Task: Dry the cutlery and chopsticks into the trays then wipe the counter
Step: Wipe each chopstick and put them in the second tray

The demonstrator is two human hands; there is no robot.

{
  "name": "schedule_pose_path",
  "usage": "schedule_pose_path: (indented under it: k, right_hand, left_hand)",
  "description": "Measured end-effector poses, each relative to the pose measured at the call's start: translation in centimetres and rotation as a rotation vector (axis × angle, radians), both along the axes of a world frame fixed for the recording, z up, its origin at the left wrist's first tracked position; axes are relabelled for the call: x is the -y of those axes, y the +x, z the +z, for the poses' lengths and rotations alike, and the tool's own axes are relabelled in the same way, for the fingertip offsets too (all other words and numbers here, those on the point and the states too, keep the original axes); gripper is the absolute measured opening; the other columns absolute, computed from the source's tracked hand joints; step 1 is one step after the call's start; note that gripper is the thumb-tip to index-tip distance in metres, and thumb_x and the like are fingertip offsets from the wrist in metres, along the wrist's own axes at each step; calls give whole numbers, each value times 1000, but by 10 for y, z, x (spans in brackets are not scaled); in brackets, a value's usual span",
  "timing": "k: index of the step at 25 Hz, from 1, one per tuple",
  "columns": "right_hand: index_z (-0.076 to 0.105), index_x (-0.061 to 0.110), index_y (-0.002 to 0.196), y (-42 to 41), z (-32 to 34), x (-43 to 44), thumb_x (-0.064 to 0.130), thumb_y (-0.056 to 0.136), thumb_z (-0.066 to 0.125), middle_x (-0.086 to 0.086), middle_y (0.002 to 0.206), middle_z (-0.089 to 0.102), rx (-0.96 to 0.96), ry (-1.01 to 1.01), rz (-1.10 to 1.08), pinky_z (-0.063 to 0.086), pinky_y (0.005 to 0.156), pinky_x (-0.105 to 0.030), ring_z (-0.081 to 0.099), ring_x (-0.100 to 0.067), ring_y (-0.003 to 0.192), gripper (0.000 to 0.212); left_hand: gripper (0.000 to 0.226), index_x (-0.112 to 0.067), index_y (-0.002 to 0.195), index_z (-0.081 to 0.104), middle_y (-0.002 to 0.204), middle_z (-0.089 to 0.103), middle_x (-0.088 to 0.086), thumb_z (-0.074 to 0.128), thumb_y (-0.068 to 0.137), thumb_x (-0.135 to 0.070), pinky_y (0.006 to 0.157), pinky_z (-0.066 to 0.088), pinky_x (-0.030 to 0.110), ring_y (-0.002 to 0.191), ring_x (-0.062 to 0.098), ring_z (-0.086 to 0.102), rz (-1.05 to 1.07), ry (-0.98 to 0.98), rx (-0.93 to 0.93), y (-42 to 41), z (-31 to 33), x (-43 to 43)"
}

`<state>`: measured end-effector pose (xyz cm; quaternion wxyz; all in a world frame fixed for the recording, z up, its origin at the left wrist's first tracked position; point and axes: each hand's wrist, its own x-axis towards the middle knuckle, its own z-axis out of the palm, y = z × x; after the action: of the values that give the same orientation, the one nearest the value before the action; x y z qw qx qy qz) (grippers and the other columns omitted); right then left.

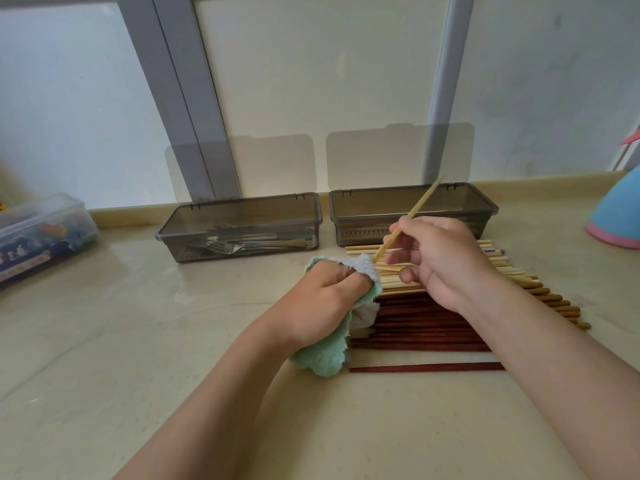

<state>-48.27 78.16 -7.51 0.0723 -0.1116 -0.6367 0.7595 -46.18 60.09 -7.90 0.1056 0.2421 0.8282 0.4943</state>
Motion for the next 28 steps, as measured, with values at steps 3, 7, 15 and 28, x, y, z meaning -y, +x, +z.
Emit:
schedule_pose_path:
  k: [3, 7, 15, 28]
  right_hand:
    - [63, 8, 104, -5, 4, -13, 15, 105, 50, -14, 83, 72, -21, -63, -82, 42, 42, -26, 63, -17, 53, 15]
    - [55, 21, 112, -11, 19, -25, 18, 105, 52, -11, 87, 75, -255, 296, -225, 52, 47, -30, 70, -20, 61, 8]
    - [57, 13, 111, -60, 42, -41, 18, 107, 43, -8, 95, 63, -442, 1129, -249, 54, 71, -39, 64, -27, 85, 15]
    - [59, 10, 123, -52, 21, -48, 0, 95, 50, -13, 117, 58, -74, 1525, -184, 50, 81, -40, 56, -33, 104, 31]
  left_hand:
    - [50, -14, 50, 46, 46, 45, 0, 47, 100, -14, 46, 35, 26, 45, 13, 43, 112, 87, -55, -1, -1, 2]
    - [43, 5, 78, 66, 76, 71, 19, 41, 101, -21, 65, 54, 38, 71, 30, 67, 379, 276, -101, -11, -5, -1]
    - [37, -14, 71, 54, 68, 58, -1, 40, 103, -24, 66, 48, 32, 68, 13, 56, 578, 471, -40, -11, -2, 0]
    - [34, -18, 70, 42, 67, 44, -7, 38, 104, -22, 61, 36, 28, 57, 4, 42, 678, 575, 23, -9, 8, 3]
